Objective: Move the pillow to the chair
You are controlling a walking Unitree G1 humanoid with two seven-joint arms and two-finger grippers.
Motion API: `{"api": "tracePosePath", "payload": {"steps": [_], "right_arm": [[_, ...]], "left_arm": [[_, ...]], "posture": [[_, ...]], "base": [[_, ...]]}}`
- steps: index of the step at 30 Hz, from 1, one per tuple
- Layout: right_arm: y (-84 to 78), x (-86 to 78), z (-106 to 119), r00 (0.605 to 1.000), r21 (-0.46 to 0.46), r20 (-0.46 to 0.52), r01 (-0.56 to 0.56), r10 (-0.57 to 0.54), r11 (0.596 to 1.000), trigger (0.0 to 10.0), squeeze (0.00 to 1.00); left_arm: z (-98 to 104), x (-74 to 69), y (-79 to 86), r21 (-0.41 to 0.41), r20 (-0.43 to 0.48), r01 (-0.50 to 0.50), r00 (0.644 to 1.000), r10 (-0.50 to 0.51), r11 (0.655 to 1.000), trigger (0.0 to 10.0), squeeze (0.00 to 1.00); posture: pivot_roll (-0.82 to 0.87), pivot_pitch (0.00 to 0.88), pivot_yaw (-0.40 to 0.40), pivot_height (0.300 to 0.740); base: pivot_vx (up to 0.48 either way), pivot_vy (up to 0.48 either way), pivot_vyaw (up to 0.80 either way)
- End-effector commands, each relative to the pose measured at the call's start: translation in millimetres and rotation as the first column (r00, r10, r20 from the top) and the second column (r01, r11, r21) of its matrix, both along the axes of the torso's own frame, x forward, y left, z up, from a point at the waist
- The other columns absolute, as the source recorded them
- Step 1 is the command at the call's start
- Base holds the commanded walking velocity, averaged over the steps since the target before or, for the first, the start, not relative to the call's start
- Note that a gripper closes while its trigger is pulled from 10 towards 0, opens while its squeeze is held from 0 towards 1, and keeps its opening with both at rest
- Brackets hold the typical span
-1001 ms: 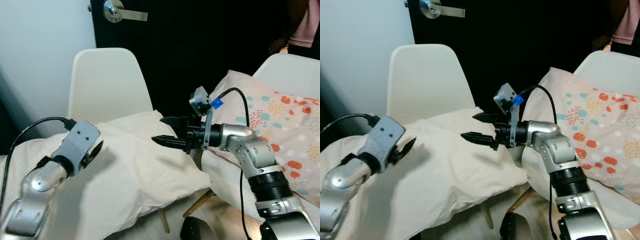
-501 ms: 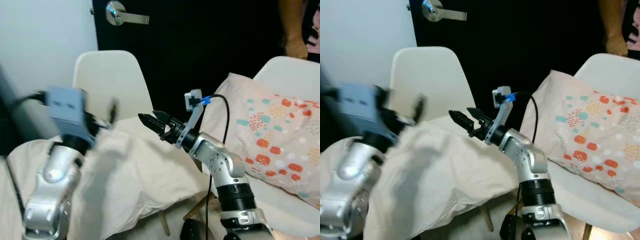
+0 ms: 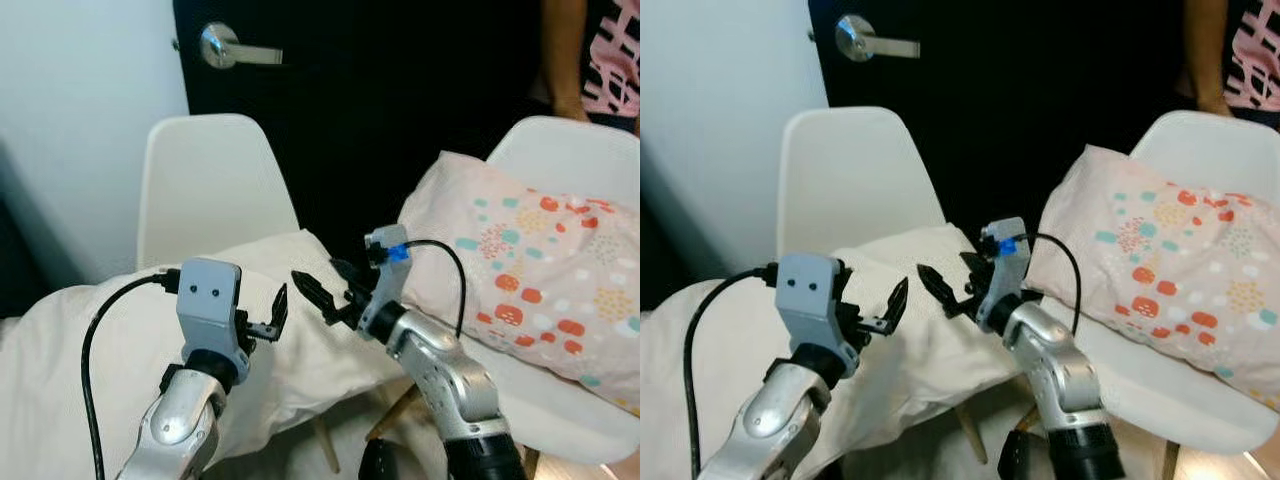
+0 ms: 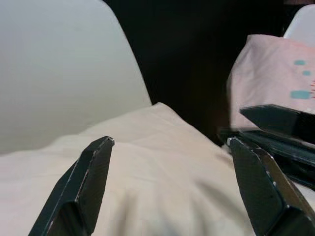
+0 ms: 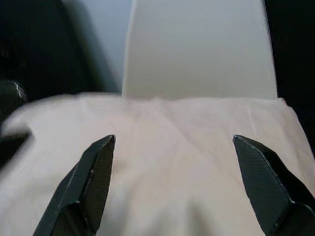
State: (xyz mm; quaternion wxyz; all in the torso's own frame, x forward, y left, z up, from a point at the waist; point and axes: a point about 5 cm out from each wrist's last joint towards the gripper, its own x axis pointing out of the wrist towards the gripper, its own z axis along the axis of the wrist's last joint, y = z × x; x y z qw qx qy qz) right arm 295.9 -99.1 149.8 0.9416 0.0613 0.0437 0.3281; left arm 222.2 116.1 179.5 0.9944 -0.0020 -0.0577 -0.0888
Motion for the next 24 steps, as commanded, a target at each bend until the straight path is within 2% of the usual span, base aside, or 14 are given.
{"api": "tracePosePath", "payload": {"steps": [1, 6, 10, 13, 24], "right_arm": [[-4.7, -2.7, -1.7, 1.000, -0.055, 0.027, 0.018, -0.016, 0.998, 10.0, 0.00], [-11.6, -3.1, -7.5, 0.998, -0.081, 0.022, 0.060, -0.058, 0.995, 10.0, 0.00], [-11.0, -1.8, -7.1, 0.997, -0.086, 0.026, 0.069, -0.067, 0.994, 10.0, 0.00], [-11.2, -0.2, -7.4, 0.997, -0.091, 0.027, 0.078, -0.075, 0.993, 10.0, 0.00], [-12.2, -0.3, -8.5, 0.996, -0.095, 0.030, 0.089, -0.087, 0.991, 10.0, 0.00]], "left_arm": [[0.9, -3.0, -1.2, 0.036, 0.029, 0.015, 0.999, -0.016, 0.999, 10.0, 0.00], [-2.1, -0.5, -2.4, 0.040, 0.026, 0.008, 1.000, -0.009, 0.999, 10.0, 0.00], [-3.0, 0.8, -3.3, 0.052, 0.024, 0.005, 1.000, -0.006, 0.999, 10.0, 0.00], [-2.3, 1.7, -3.8, 0.062, 0.033, 0.001, 0.999, -0.003, 0.998, 10.0, 0.00], [-3.4, 2.4, -2.3, 0.058, 0.047, -0.012, 0.999, 0.009, 0.998, 10.0, 0.00]], "posture": [[0.09, 0.000, -0.106, 0.477], [0.09, 0.000, -0.108, 0.496], [0.09, 0.000, -0.112, 0.505], [0.09, 0.000, -0.116, 0.520], [0.09, 0.000, -0.117, 0.558]], "base": [[0.000, 0.000, 0.00], [0.000, 0.000, 0.00], [0.000, 0.000, 0.00], [-0.370, 0.000, 0.00], [0.000, 0.000, 0.00]]}}
